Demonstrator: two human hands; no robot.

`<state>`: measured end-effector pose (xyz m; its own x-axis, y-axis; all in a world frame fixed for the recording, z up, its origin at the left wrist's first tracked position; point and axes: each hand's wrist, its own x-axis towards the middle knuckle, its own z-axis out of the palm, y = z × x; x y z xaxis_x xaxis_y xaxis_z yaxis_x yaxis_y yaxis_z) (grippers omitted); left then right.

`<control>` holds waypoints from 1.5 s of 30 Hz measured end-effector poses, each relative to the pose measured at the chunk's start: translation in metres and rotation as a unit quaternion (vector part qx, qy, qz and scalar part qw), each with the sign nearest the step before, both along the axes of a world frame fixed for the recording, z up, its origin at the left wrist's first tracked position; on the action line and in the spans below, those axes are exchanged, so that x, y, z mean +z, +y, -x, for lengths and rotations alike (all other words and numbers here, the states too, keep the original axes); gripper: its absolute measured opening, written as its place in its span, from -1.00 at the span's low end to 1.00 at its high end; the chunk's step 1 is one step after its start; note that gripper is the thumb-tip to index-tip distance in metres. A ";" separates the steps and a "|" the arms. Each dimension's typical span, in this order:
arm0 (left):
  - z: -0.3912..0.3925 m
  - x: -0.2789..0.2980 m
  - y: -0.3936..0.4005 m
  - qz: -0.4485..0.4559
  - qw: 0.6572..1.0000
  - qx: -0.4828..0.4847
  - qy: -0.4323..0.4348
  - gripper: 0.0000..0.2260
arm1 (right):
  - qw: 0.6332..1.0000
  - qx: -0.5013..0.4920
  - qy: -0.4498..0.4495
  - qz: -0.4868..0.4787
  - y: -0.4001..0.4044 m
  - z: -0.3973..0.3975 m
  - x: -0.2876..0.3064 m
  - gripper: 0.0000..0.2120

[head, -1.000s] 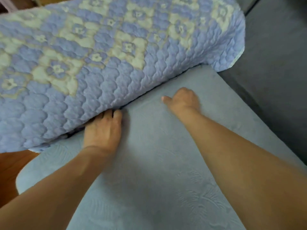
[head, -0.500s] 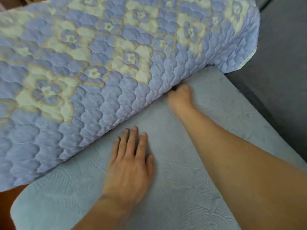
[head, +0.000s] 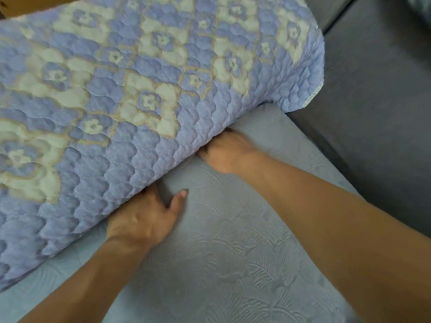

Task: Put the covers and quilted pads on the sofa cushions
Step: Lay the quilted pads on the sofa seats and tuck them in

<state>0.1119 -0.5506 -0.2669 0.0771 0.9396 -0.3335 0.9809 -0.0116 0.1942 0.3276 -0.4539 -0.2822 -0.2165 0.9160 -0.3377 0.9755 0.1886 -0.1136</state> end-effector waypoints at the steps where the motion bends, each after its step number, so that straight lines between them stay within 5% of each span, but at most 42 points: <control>1: -0.003 -0.003 0.003 0.013 1.000 0.003 -0.003 -0.10 | 1.000 -0.012 0.001 0.015 0.004 -0.001 -0.006 -0.31; 7: -0.018 -0.011 0.023 0.085 0.995 0.034 -0.038 -0.14 | 0.997 0.030 0.011 -0.074 -0.005 -0.013 -0.021 -0.41; 10: -0.021 -0.001 0.005 0.020 0.999 -0.016 0.029 -0.33 | 0.987 0.005 0.130 -0.091 -0.012 -0.021 -0.014 -0.61; 12: -0.046 0.006 -0.004 -0.006 0.996 -0.065 0.058 -0.53 | 0.959 -0.105 0.238 -0.116 -0.018 -0.037 -0.005 -0.74; 14: -0.080 0.004 0.007 -0.071 0.985 -0.154 -0.014 -0.52 | 0.900 -0.285 0.275 -0.183 -0.016 -0.066 0.006 -0.73; 17: -0.120 -0.011 0.043 -0.093 0.968 -0.219 -0.074 -0.48 | 0.712 -0.559 0.364 -0.220 0.008 -0.139 0.026 -0.61; 19: -0.126 -0.029 0.053 -0.076 0.972 -0.214 -0.059 -0.46 | 0.620 -0.619 0.447 -0.181 0.036 -0.176 0.034 -0.59; 21: -0.125 -0.038 0.051 -0.088 0.971 -0.214 -0.054 -0.44 | 0.590 -0.625 0.496 -0.126 0.067 -0.184 0.037 -0.69; 24: -0.126 -0.042 0.050 -0.111 0.969 -0.214 -0.052 -0.43 | 0.597 -0.604 0.516 -0.111 0.102 -0.166 0.028 -0.81; 28: -0.125 -0.051 0.052 -0.141 0.965 -0.216 -0.056 -0.42 | 0.717 -0.596 0.335 -0.136 0.102 -0.173 0.019 -0.65; 30: -0.126 -0.051 0.052 -0.141 0.964 -0.217 -0.062 -0.41 | 0.681 -0.665 0.251 -0.178 0.081 -0.183 0.023 -0.59; 33: -0.126 -0.053 0.053 -0.141 0.964 -0.216 -0.070 -0.41 | 0.647 -0.676 0.262 -0.237 0.071 -0.181 0.021 -0.66; 35: -0.126 -0.053 0.053 -0.138 0.964 -0.216 -0.069 -0.41 | 0.631 -0.637 0.353 -0.266 0.082 -0.165 0.024 -0.78; 39: -0.125 -0.053 0.052 -0.133 0.966 -0.210 -0.074 -0.41 | 0.510 -0.610 0.515 -0.320 0.101 -0.139 0.023 -0.43; 42: -0.124 -0.055 0.052 -0.124 0.968 -0.207 -0.076 -0.41 | 0.510 -0.547 0.611 -0.260 0.103 -0.135 0.015 -0.39; 45: -0.125 -0.059 0.051 -0.132 0.967 -0.207 -0.072 -0.41 | 0.520 -0.552 0.603 -0.248 0.109 -0.151 0.011 -0.47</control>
